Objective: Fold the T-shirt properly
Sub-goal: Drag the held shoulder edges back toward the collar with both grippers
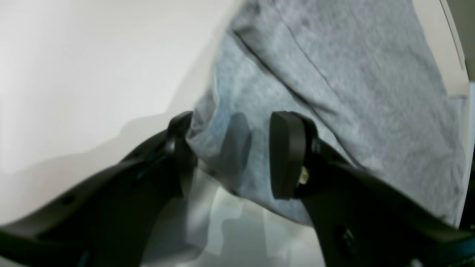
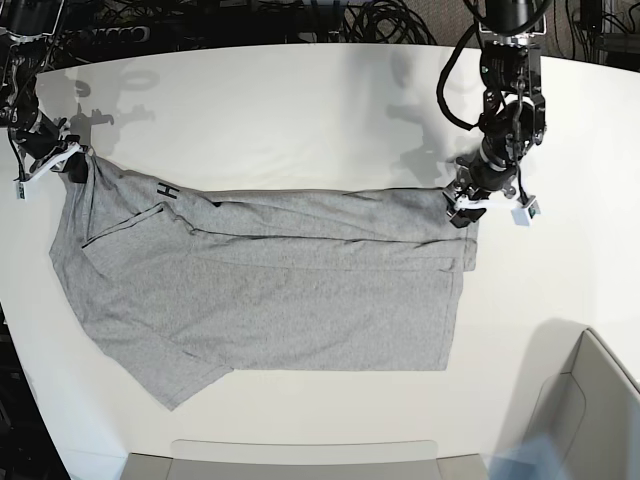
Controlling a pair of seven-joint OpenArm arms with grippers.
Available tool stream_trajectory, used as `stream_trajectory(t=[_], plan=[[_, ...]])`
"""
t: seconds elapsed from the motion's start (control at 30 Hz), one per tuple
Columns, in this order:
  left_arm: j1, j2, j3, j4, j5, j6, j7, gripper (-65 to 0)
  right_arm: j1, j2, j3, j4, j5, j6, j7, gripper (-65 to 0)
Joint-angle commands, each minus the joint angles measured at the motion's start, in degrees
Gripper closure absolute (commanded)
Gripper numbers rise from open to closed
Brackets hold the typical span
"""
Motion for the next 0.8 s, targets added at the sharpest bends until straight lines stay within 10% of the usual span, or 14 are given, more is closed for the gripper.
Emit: stream_trajectory(t=[0.0,0.2,0.77], plan=[[-0.18,-0.26,0.68,0.51,-0.21,0.32,1.17,-30.3,-0.01,0.80,0.08,0.50,-1.02,0.10,-1.18,0.0],[-0.18,-0.44,0.51,-1.24,0.05,0.32,1.00,-1.8,-0.89,1.15,0.43,0.59,-1.11,0.10,-0.91,0.0],[9.40,-1.58,-9.07,6.14,-0.03,0.23,-0.24,-1.0,-5.11,3.09,3.69,3.84,-1.20,0.10,-1.18,0.0]])
